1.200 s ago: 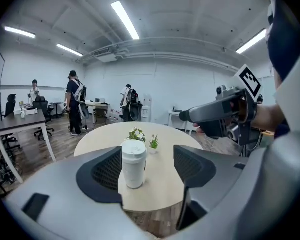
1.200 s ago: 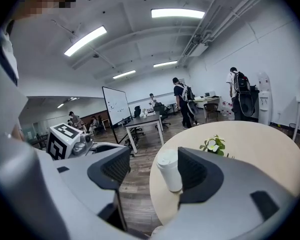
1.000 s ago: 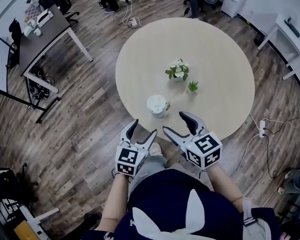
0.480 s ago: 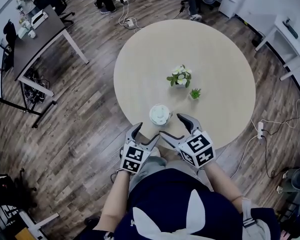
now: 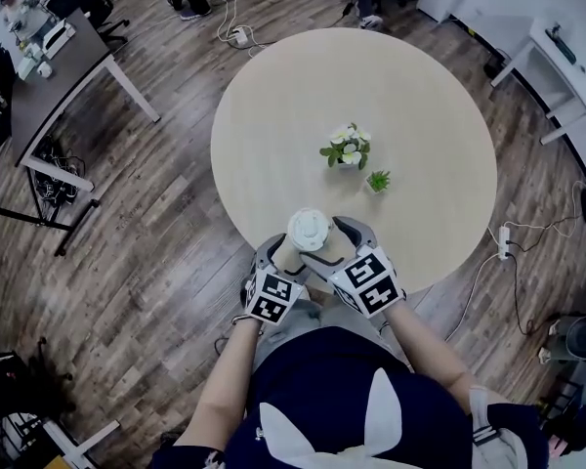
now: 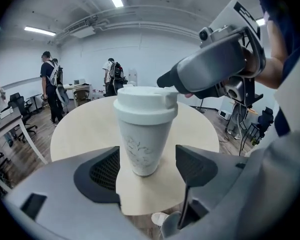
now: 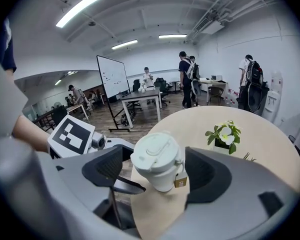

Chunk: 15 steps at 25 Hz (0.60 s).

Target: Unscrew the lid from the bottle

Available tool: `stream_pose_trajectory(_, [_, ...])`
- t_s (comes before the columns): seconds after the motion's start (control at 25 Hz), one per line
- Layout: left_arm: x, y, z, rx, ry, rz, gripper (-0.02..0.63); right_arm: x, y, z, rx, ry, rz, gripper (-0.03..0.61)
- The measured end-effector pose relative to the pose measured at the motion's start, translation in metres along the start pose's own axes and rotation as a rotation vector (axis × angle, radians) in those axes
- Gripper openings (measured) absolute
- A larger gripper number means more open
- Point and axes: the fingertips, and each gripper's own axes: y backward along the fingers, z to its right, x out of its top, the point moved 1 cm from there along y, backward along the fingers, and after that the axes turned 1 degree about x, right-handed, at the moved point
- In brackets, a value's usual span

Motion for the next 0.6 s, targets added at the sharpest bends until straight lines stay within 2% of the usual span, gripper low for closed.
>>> stream_pose_trajectory(0.2, [0.002,-0.016,0.0,-0.009,-0.048,-0.002,0.333,-0.003,-0.015,0.003,-0.009,0.029,-0.033,0.387])
stream_pose_trajectory(0.4, [0.004,-0.029,-0.004,-0.003,-0.037,0.016,0.333,-0.009,-0.022,0.001,-0.029,0.051,-0.074,0.383])
stream_pose_trajectory(0.6, [0.004,-0.031,-0.005,-0.006,-0.032,0.02,0.332,-0.01,-0.023,0.002,-0.04,0.064,-0.064,0.38])
